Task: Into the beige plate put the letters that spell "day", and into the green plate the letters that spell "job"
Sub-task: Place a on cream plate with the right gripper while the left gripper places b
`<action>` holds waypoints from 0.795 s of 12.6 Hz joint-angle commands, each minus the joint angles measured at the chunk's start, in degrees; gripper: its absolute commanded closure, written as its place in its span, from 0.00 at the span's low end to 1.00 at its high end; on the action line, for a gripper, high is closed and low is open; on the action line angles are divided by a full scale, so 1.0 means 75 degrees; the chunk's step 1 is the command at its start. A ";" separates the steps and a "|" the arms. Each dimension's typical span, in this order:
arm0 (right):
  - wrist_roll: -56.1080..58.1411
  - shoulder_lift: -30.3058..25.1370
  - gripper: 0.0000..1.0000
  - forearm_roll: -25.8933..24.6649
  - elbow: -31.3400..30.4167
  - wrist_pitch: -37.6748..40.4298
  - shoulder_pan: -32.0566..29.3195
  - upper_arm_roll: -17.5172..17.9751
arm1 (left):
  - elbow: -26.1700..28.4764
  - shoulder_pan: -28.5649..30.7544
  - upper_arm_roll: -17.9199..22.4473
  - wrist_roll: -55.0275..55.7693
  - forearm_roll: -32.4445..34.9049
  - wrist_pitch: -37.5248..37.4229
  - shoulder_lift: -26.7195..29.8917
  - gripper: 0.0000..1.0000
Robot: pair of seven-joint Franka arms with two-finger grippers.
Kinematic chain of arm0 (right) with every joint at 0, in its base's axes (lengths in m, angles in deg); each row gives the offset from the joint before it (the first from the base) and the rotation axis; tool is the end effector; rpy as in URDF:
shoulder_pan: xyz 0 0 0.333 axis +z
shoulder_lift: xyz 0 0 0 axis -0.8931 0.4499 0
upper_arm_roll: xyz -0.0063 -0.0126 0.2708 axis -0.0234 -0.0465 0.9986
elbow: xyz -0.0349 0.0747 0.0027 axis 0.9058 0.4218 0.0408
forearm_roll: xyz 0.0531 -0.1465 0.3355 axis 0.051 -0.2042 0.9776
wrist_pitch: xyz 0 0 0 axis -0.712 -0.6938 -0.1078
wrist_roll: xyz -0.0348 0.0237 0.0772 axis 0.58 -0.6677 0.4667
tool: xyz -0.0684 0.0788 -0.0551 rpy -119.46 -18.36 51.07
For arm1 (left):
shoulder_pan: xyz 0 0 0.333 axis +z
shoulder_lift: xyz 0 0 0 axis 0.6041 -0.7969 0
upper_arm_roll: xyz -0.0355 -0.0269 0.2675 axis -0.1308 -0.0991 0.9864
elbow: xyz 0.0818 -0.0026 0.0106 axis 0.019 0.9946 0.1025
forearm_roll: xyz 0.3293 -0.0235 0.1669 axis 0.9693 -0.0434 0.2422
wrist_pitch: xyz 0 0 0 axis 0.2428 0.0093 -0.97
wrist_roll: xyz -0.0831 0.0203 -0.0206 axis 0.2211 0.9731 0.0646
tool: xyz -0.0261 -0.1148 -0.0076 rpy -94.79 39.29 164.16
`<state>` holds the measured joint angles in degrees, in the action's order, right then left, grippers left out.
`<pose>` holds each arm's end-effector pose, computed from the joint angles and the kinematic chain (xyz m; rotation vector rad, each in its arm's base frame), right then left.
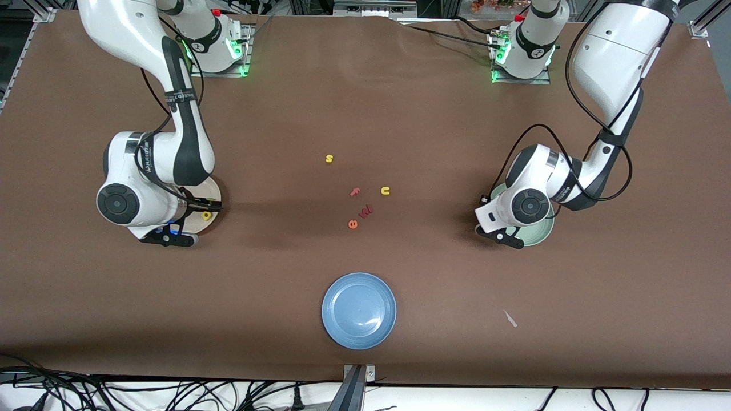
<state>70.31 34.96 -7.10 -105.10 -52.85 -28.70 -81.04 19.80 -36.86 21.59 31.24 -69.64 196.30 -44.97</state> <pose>0.5860 0.0950 0.2596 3.0038 -0.1136 -0.4678 0.5499 -0.1467 0.1607 -2.9572 0.5072 0.4898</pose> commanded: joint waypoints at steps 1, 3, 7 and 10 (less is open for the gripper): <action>0.0096 -0.0045 0.00 0.0090 0.0400 0.0602 -0.0038 0.0156 | -0.0014 0.0264 -0.0071 -0.0020 0.0085 -0.0462 0.0610 0.00; 0.0131 -0.0068 0.00 0.0078 0.0728 0.1047 -0.0003 0.0179 | -0.0037 0.0311 -0.0071 -0.0031 0.0073 -0.0487 0.1078 0.00; 0.0108 -0.1131 0.00 -0.0796 0.0169 0.0723 -0.1172 0.1795 | -0.0587 0.0814 -0.0071 -0.0102 0.0073 -0.0803 0.1934 0.00; 0.0202 -0.2489 0.00 -0.1082 -0.0640 0.0510 -0.2845 0.3047 | -0.1592 0.0885 -0.0025 -0.0008 -0.0683 -0.1117 0.2333 0.00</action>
<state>70.49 25.48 -13.91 -103.06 -47.10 -42.60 -63.89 11.91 -30.65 21.60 31.26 -70.77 191.25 -29.53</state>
